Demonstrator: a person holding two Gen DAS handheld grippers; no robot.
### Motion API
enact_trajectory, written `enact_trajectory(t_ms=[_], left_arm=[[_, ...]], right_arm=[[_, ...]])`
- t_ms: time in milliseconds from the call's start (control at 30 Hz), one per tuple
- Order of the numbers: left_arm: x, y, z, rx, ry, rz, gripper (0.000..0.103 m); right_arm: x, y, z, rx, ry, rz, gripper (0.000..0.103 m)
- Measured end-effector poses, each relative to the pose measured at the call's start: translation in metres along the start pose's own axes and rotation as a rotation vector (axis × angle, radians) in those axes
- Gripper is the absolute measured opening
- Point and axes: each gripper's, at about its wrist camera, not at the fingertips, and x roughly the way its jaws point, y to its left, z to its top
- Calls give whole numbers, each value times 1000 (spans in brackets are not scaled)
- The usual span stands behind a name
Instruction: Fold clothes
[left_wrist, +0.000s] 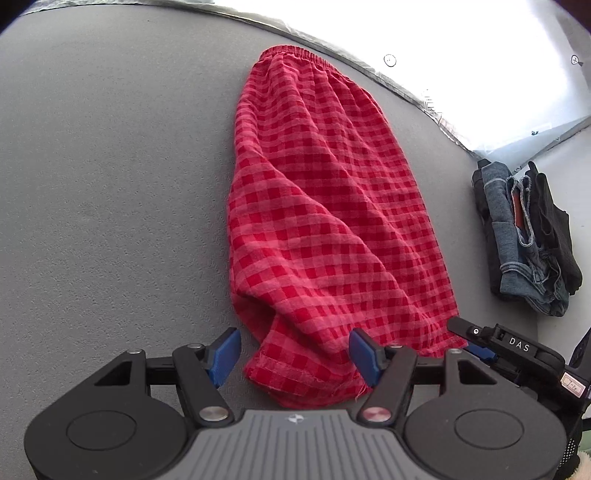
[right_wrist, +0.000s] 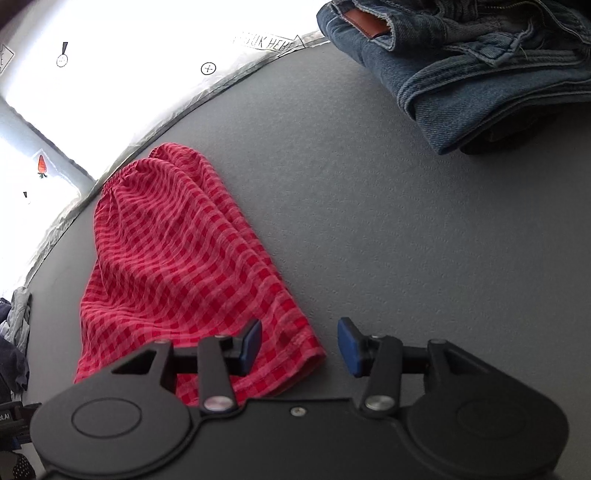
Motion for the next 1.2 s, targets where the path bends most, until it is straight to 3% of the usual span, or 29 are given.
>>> enact_trajectory(t_ms=[67,100,133,167,200,233,300,433,533,700,733,767,800,967,1000,1100,1200], left_arm=[[8,2,0,-17,13,13,60],[12,3,1,-26,20,19,52],[14,4,0,-39,23,19,37],[14,7,-1,-58,21,10,30],[12,9,-3,-73,13,4,17],[8,12,-5,-87,2,0,12],[1,16,-8,-115,-18,7,11],[-19,33,-24,-212,-21,-20,11],[-38,41,-43,-246,-16,-21,11],[-53,53,-76,-268,46,40,17],[-52,56,-79,-282,50,44,20],[-52,58,-79,-296,50,48,22],[-51,59,-78,-302,53,64,28],[-60,53,-62,-262,4,162,49],[-61,52,-57,-267,-10,156,56],[-62,53,-39,-278,-43,135,59],[-57,54,-14,-269,-68,144,60]], right_arm=[[3,6,-1,-54,4,-21,37],[4,10,-1,-84,6,-33,34],[5,11,-1,-101,12,-36,22],[5,10,-1,-95,19,-15,10],[3,7,-1,-68,24,22,8],[1,3,-2,-31,28,55,6],[-4,-4,-6,50,37,110,5],[-18,-24,-20,254,65,232,5],[-34,-36,-39,335,94,271,5],[-48,-45,-70,347,192,218,7],[-49,-45,-73,331,202,190,12],[-51,-44,-75,315,203,166,23],[-52,-44,-76,299,203,141,29],[-67,-36,-61,240,121,97,45],[-68,-36,-55,253,108,107,46],[-59,-37,-36,334,86,186,43],[-49,-26,-17,342,81,251,26]])
